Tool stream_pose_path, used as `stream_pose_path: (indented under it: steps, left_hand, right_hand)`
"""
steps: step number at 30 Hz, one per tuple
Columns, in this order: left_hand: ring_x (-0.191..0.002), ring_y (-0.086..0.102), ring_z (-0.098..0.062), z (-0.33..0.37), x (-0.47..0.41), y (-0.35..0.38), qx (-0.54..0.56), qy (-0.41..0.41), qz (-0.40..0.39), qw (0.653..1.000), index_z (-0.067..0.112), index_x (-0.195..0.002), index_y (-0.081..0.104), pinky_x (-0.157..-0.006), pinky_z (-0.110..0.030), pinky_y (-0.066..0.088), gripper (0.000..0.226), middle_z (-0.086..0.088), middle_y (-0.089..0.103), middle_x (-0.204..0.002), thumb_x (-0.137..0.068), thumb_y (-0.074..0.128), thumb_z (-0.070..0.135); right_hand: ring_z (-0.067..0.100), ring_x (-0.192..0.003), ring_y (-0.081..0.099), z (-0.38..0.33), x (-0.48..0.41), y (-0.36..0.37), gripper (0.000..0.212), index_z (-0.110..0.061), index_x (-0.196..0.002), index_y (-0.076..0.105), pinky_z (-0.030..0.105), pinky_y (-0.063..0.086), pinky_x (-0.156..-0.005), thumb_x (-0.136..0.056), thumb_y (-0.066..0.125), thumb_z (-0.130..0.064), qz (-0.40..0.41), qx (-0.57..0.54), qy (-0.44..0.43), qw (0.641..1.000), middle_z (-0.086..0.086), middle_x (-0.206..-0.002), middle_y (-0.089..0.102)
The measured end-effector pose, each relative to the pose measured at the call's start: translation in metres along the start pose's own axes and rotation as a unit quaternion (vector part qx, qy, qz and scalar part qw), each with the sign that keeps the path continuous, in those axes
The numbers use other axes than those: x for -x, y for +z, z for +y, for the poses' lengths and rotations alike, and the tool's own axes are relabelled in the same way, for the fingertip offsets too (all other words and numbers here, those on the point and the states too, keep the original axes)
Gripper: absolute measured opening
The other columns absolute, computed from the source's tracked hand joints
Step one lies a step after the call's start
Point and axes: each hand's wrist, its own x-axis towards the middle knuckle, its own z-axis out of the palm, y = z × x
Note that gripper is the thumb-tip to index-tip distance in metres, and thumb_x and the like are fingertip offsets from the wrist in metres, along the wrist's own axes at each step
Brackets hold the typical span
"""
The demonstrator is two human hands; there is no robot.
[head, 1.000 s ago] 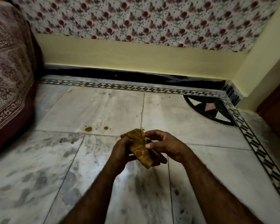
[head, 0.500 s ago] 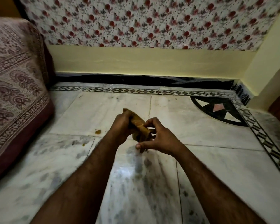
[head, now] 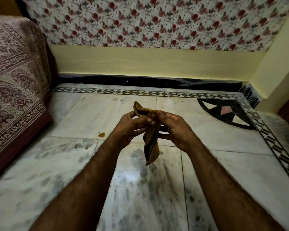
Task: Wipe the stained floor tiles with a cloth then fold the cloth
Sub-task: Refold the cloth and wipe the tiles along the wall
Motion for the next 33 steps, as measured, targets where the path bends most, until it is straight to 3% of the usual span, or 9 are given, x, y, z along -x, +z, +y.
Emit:
stream_pose_path:
  steps: [6, 8, 11, 14, 18, 23, 28, 31, 33]
  left_hand:
    - [-0.083, 0.064, -0.021, 0.016, 0.006, -0.015, -0.174, -0.022, -0.058, 0.983, 0.005, -0.113, 0.070, -0.078, -0.036, 0.052, 0.035, -0.010, 0.068, -0.089, -0.082, 0.065, 0.020]
    - [-0.083, 0.064, -0.020, 0.033, 0.005, -0.023, -0.044, -0.008, -0.082, 0.996, 0.006, -0.112, 0.070, -0.079, -0.035, 0.051, 0.035, -0.007, 0.069, -0.088, -0.087, 0.056, 0.026]
    - [-0.110, 0.065, -0.026, 0.055, 0.000, -0.035, 0.237, -0.001, -0.097, 0.967, 0.010, -0.123, 0.066, -0.104, -0.043, 0.049, 0.049, -0.010, 0.071, -0.114, -0.094, 0.052, 0.048]
    - [-0.123, 0.061, -0.035, 0.040, 0.015, -0.041, 0.211, -0.053, -0.128, 0.968, 0.013, -0.136, 0.062, -0.106, -0.052, 0.046, 0.083, -0.016, 0.065, -0.133, -0.076, 0.067, 0.070]
    - [-0.103, 0.067, -0.037, 0.012, 0.020, -0.056, 0.069, -0.089, -0.100, 0.989, 0.007, -0.116, 0.072, -0.092, -0.053, 0.057, 0.071, -0.017, 0.073, -0.109, -0.056, 0.095, 0.036]
    - [-0.101, 0.070, -0.037, 0.007, 0.010, -0.070, -0.080, -0.125, 0.010, 0.989, -0.004, -0.115, 0.068, -0.101, -0.051, 0.053, 0.040, -0.025, 0.072, -0.113, -0.078, 0.079, 0.007]
    - [-0.094, 0.071, -0.036, 0.008, 0.009, -0.079, -0.100, -0.098, 0.118, 0.983, -0.009, -0.130, 0.055, -0.078, -0.042, 0.061, 0.075, -0.023, 0.070, -0.109, -0.066, 0.087, 0.016]
    - [-0.099, 0.063, -0.030, 0.008, 0.008, -0.076, -0.066, -0.057, 0.129, 0.988, 0.022, -0.149, 0.034, -0.082, -0.040, 0.058, 0.090, -0.010, 0.051, -0.116, -0.076, 0.084, 0.006]
    - [-0.102, 0.064, -0.030, 0.009, 0.008, -0.076, -0.097, -0.029, 0.082, 0.991, 0.025, -0.145, 0.046, -0.082, -0.038, 0.059, 0.082, -0.010, 0.055, -0.119, -0.075, 0.081, -0.001]
  right_hand:
    - [0.025, -0.081, 0.066, -0.015, -0.001, -0.022, 0.031, -0.009, -0.112, 0.075, 0.034, 0.056, -0.069, -0.103, 0.056, -0.032, 0.040, 0.047, 0.021, 0.998, 0.011, -0.091, 0.072]
    - [0.025, -0.080, 0.065, -0.037, -0.004, -0.027, 0.028, -0.005, -0.105, 0.074, 0.033, 0.056, -0.068, -0.103, 0.058, -0.028, 0.069, -0.015, 0.006, 0.997, 0.010, -0.086, 0.072]
    - [0.030, -0.092, 0.074, -0.072, -0.005, -0.034, 0.040, -0.008, -0.102, 0.075, 0.044, 0.062, -0.083, -0.091, 0.066, -0.044, 0.056, -0.191, -0.012, 0.980, 0.013, -0.096, 0.077]
    - [0.026, -0.097, 0.076, -0.057, 0.014, -0.030, 0.037, -0.017, -0.094, 0.083, 0.042, 0.064, -0.075, -0.073, 0.074, -0.047, -0.014, -0.186, 0.057, 0.981, 0.012, -0.108, 0.078]
    - [0.029, -0.084, 0.077, -0.018, 0.012, -0.023, 0.017, 0.001, -0.102, 0.075, 0.038, 0.065, -0.069, -0.085, 0.072, 0.001, 0.054, -0.138, 0.123, 0.981, 0.023, -0.105, 0.075]
    - [0.024, -0.076, 0.077, -0.021, 0.002, -0.038, 0.017, 0.003, -0.102, 0.073, 0.032, 0.062, -0.059, -0.085, 0.074, 0.000, 0.084, -0.014, 0.155, 0.984, 0.018, -0.096, 0.078]
    - [0.030, -0.095, 0.071, -0.015, -0.007, -0.050, 0.044, -0.006, -0.124, 0.062, 0.036, 0.060, -0.068, -0.083, 0.078, -0.003, 0.146, 0.019, 0.130, 0.980, 0.013, -0.106, 0.071]
    - [0.028, -0.098, 0.068, -0.009, -0.008, -0.054, 0.047, -0.018, -0.125, 0.062, 0.035, 0.060, -0.071, -0.085, 0.073, 0.005, 0.139, 0.053, 0.085, 0.985, 0.009, -0.111, 0.064]
    - [0.025, -0.097, 0.070, -0.008, -0.008, -0.059, 0.040, -0.016, -0.115, 0.071, 0.026, 0.059, -0.067, -0.084, 0.071, 0.009, 0.107, 0.103, 0.061, 0.987, 0.008, -0.107, 0.070]
